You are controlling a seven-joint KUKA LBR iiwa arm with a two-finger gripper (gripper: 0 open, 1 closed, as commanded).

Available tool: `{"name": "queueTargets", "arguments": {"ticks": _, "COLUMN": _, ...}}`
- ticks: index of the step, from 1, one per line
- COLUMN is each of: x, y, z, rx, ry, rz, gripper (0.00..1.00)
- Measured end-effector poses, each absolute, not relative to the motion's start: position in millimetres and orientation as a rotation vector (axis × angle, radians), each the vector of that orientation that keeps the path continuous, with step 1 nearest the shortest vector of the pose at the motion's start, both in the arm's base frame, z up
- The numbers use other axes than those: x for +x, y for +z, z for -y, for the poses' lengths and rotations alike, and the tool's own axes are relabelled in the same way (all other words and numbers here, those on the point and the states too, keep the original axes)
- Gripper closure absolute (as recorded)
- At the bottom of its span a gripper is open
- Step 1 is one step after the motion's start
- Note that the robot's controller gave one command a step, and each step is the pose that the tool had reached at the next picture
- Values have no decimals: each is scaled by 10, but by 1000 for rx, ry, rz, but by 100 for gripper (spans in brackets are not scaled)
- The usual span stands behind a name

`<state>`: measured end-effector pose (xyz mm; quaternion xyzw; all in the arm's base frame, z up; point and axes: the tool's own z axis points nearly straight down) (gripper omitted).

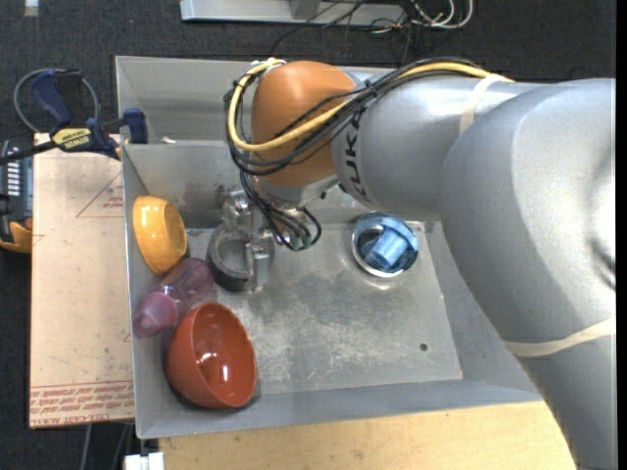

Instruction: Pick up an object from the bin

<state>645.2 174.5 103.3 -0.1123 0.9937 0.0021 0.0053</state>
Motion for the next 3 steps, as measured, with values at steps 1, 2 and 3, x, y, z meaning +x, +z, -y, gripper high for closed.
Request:
{"name": "queueTargets", "arguments": {"ticks": 1, "x": 6374, "y": 1021, "z": -1686, "rx": -285, "ry": 29, "rz": -3088, "gripper": 0}}
{"name": "queueTargets", "arguments": {"ticks": 2, "x": 6437, "y": 1007, "z": -1745, "rx": -220, "ry": 18, "rz": -3108, "gripper": 0}}
{"name": "queueTargets", "arguments": {"ticks": 3, "x": 6382, "y": 859, "z": -1740, "rx": -186, "ry": 43, "rz": -3062, "gripper": 100}}
